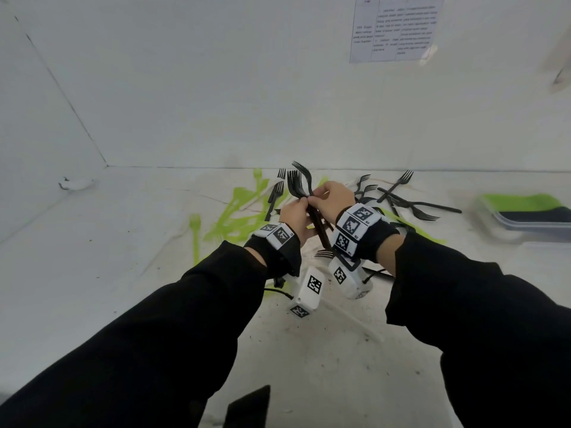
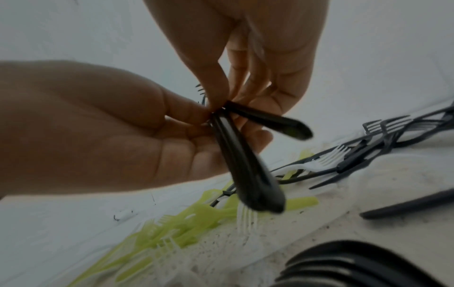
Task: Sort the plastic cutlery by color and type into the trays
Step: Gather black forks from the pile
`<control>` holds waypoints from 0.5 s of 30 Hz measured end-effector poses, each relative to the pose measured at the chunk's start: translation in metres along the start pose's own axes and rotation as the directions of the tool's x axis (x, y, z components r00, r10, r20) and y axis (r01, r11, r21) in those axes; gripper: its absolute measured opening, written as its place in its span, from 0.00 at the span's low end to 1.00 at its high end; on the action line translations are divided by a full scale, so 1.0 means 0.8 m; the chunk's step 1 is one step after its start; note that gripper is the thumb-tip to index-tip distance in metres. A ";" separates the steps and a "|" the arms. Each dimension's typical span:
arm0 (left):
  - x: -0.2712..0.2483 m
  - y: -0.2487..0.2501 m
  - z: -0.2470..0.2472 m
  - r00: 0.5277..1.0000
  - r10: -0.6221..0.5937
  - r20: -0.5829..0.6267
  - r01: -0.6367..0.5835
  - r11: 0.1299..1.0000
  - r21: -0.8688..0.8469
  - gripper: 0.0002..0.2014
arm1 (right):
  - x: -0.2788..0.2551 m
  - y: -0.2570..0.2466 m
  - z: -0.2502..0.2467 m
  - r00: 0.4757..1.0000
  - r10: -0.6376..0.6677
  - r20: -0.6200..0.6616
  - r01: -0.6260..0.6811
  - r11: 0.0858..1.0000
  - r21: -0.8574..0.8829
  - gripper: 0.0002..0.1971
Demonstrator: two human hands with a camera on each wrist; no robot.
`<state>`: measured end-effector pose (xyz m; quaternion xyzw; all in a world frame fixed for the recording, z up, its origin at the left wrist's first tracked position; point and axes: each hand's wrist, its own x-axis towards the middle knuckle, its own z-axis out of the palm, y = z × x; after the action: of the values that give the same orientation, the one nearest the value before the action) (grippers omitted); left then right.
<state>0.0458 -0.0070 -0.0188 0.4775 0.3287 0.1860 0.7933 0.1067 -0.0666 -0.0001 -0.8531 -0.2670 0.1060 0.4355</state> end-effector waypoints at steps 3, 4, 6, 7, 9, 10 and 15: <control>-0.005 0.001 -0.001 1.000 -0.018 0.006 0.018 1.000 -0.011 0.15 | 0.001 0.005 -0.001 1.000 -0.029 0.006 0.029 0.999 0.025 0.11; -0.007 0.001 0.000 1.000 -0.018 0.007 0.018 1.000 -0.009 0.17 | 0.002 0.007 -0.001 0.999 -0.030 0.017 0.029 0.999 0.040 0.10; -0.005 -0.001 0.001 1.000 -0.010 0.009 0.010 1.000 -0.004 0.18 | 0.001 0.009 -0.002 0.999 -0.039 0.011 0.038 0.997 0.060 0.10; -0.004 -0.001 0.001 1.000 -0.003 -0.001 0.003 1.000 -0.011 0.17 | 0.000 0.009 -0.002 0.999 -0.041 -0.003 0.042 0.997 0.066 0.11; -0.002 -0.001 0.002 1.000 0.001 -0.026 -0.003 0.999 -0.048 0.14 | -0.002 0.009 -0.005 1.000 -0.030 -0.005 0.030 0.997 0.067 0.13; 0.000 -0.001 0.002 1.000 -0.003 -0.027 0.001 0.998 -0.058 0.13 | -0.003 0.009 -0.007 0.999 -0.028 0.024 0.027 0.998 0.051 0.13; -0.003 -0.002 0.011 0.999 -0.024 0.040 0.024 1.000 -0.007 0.14 | -0.005 0.018 -0.010 0.999 -0.023 0.037 0.024 0.999 -0.040 0.13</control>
<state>0.0500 -0.0150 -0.0169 0.4743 0.3177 0.1682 0.8036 0.1122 -0.0813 -0.0072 -0.8565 -0.2870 0.1112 0.4143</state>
